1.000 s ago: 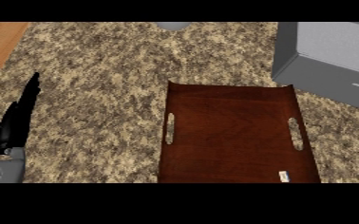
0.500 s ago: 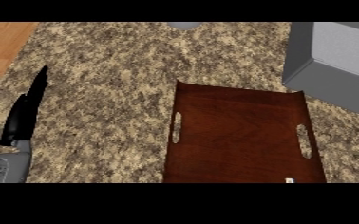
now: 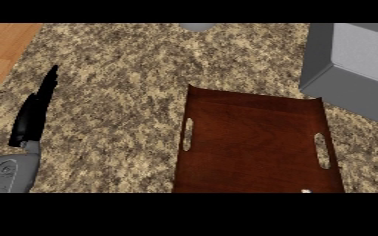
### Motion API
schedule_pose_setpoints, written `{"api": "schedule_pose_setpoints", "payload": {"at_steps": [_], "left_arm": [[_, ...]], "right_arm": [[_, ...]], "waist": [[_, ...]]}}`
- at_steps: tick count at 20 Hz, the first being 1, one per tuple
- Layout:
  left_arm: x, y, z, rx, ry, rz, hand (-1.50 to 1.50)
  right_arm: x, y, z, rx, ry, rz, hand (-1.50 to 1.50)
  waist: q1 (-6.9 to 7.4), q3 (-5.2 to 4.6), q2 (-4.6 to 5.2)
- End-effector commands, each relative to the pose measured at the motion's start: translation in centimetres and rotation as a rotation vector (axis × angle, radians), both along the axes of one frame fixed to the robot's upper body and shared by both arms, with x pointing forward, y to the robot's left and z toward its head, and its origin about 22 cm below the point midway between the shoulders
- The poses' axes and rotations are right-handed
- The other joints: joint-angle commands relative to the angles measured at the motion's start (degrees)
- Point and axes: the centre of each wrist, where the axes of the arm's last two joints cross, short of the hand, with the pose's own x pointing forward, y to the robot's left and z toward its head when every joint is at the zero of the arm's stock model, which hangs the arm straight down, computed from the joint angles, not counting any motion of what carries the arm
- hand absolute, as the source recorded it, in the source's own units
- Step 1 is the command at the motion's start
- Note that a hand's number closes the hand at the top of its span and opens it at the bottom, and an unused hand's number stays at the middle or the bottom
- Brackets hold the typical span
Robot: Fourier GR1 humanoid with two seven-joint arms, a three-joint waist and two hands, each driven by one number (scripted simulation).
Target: Pick the can from the tray and place it in the cardboard box
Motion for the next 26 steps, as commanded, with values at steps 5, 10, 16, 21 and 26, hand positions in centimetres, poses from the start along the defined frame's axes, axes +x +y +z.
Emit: {"api": "schedule_pose_setpoints", "payload": {"at_steps": [5, 10, 16, 21, 26], "left_arm": [[-0.2, -0.3, -0.7, 0.0, 0.015, 0.001, 0.0], [0.0, -0.4, -0.6, -0.001, 0.0, 0.011, 0.0], [0.1, 0.0, 0.3, 0.01, -0.006, -0.007, 0.0], [0.5, 0.0, 0.9, 0.006, -0.01, -0.009, 0.0], [0.0, -1.6, 0.1, 0.002, -0.009, -0.012, 0.0]], "right_arm": [[5.2, 5.7, -1.7, 0.074, 0.137, 0.143, 1.5], [6.9, 8.3, -3.0, 0.045, 0.14, 0.123, 1.5], [8.5, 11.5, -5.0, 0.024, 0.27, 0.024, -1.5], [8.0, 11.1, -6.9, 0.112, 0.343, 0.038, -1.5], [8.6, 12.3, -6.6, 0.197, 0.257, 0.09, -1.5]], "waist": [[0.06, -0.02, -0.04], [-0.08, 0.0, 0.2], [0.47, -0.02, 0.31], [1.02, 0.11, 0.81], [-0.26, 0.09, 0.21]]}}
